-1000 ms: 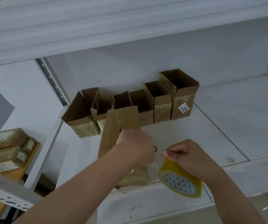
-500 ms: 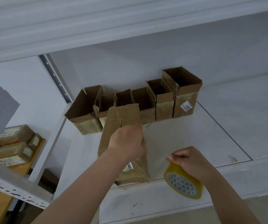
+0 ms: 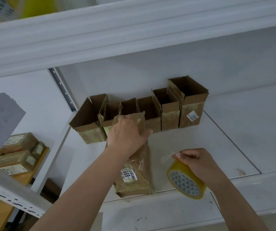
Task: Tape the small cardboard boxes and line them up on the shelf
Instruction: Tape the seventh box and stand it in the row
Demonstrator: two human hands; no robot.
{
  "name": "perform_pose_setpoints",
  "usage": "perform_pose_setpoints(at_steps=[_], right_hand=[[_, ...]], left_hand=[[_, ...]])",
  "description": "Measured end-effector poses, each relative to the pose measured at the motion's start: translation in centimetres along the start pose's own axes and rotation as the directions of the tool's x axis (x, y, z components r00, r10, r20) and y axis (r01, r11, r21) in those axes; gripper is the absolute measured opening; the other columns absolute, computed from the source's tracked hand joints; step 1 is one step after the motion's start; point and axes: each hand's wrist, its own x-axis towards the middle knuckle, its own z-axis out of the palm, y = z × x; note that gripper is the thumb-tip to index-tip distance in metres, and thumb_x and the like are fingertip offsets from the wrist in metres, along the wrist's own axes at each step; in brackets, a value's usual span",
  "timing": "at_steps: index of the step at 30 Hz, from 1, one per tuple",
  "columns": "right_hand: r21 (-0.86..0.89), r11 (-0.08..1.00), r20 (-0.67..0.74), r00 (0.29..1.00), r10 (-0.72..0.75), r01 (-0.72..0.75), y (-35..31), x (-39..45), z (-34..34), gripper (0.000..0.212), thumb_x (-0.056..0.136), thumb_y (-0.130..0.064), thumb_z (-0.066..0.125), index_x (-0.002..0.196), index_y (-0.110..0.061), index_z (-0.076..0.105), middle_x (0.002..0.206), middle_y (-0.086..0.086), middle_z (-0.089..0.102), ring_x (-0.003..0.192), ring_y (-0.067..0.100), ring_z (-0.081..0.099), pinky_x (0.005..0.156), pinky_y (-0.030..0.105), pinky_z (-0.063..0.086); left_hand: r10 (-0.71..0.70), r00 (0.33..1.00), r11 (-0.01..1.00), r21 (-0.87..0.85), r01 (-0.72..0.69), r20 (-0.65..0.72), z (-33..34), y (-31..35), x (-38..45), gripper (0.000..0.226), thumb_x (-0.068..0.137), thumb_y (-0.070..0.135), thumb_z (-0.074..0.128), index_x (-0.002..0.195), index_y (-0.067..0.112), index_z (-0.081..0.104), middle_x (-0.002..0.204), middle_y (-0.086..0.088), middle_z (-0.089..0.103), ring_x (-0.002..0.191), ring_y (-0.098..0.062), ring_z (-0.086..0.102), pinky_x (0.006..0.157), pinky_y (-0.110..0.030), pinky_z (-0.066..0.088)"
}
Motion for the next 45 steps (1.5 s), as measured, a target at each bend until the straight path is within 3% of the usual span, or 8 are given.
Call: perform_pose_setpoints(at_steps=[4,11,16,22,28,33,38,45], right_hand=[[0.064,0.997,-0.062,0.997,-0.036,0.040,-0.2,0.3,-0.1,0.027,0.093,-0.031,0.063,0.072,-0.038,0.077,0.075,-0.003,0.074,0.078,0.023,0.071,0.080,0.040,0.057],[0.119,0.987,-0.221,0.972,-0.078,0.107,-0.2,1.0,-1.3,0.023,0.092,-0.027,0.064,0.074,-0.023,0.077,0.074,0.007,0.071,0.078,0.031,0.068,0.069,0.032,0.052],[0.176,0.977,-0.264,0.962,-0.072,0.122,-0.8,1.2,-1.9,0.023,0.090,-0.028,0.066,0.071,-0.035,0.077,0.074,-0.001,0.073,0.079,0.023,0.069,0.071,0.032,0.052],[0.206,0.971,-0.288,0.956,-0.062,0.125,-0.6,0.8,-2.1,0.026,0.090,-0.027,0.066,0.068,-0.034,0.077,0.075,-0.002,0.073,0.080,0.022,0.069,0.068,0.030,0.052],[0.247,0.963,-0.309,0.951,-0.027,0.108,0.3,0.3,-2.0,0.020,0.090,-0.027,0.066,0.075,-0.033,0.078,0.077,-0.011,0.074,0.082,0.014,0.068,0.065,0.025,0.047],[0.284,0.949,-0.387,0.922,-0.017,0.137,0.0,0.7,-2.1,0.025,0.090,-0.027,0.066,0.071,-0.039,0.077,0.079,-0.015,0.074,0.075,0.001,0.068,0.068,0.025,0.049],[0.288,0.944,-0.380,0.924,-0.044,0.163,-1.1,1.1,-1.6,0.024,0.091,-0.025,0.065,0.075,-0.037,0.078,0.081,-0.013,0.074,0.075,0.003,0.069,0.072,0.027,0.050],[0.223,0.958,-0.185,0.973,-0.139,0.180,-3.8,0.8,-0.5,0.020,0.091,-0.029,0.064,0.081,-0.036,0.079,0.084,-0.010,0.075,0.077,0.004,0.070,0.070,0.025,0.049]], left_hand=[[-0.026,0.983,0.967,0.256,-0.022,0.180,1.3,0.7,0.1,0.063,0.092,0.060,0.048,0.132,0.012,0.052,0.141,-0.014,0.047,0.103,-0.030,0.062,0.063,-0.031,0.042],[0.214,0.964,0.973,0.056,-0.225,0.157,-1.4,-2.0,-0.7,0.032,0.091,0.024,0.050,0.121,0.030,0.059,0.107,0.003,0.063,0.094,-0.020,0.062,0.080,-0.038,0.056],[0.118,0.993,0.988,-0.104,-0.118,-0.012,-0.3,-1.3,-0.5,0.034,0.092,0.052,0.051,0.108,0.024,0.061,0.083,0.008,0.057,0.078,-0.014,0.061,0.069,-0.033,0.055],[0.051,0.999,0.994,0.094,-0.050,-0.014,2.5,3.5,2.0,0.097,0.082,0.079,0.043,0.148,0.011,0.031,0.158,-0.012,0.027,0.104,-0.030,0.065,0.054,-0.029,0.036],[-0.003,0.995,0.981,0.196,-0.016,0.098,3.0,4.1,2.8,0.073,0.092,0.061,0.050,0.139,0.006,0.045,0.149,-0.023,0.037,0.085,-0.026,0.062,0.044,-0.027,0.029],[0.238,0.969,0.962,0.120,-0.244,0.067,2.1,2.7,0.3,0.050,0.087,0.049,0.054,0.120,0.012,0.054,0.087,0.001,0.054,0.066,-0.018,0.051,0.051,-0.027,0.037],[0.533,0.836,0.845,-0.049,-0.532,0.128,0.8,-2.7,-1.9,0.062,0.085,0.041,0.056,0.144,0.028,0.043,0.150,0.015,0.042,0.101,-0.013,0.063,0.080,-0.032,0.056],[0.577,0.810,0.792,-0.314,-0.524,0.104,-0.3,-10.1,-3.5,0.055,0.085,0.027,0.058,0.139,0.037,0.052,0.139,0.040,0.040,0.110,0.010,0.056,0.090,-0.025,0.053]])
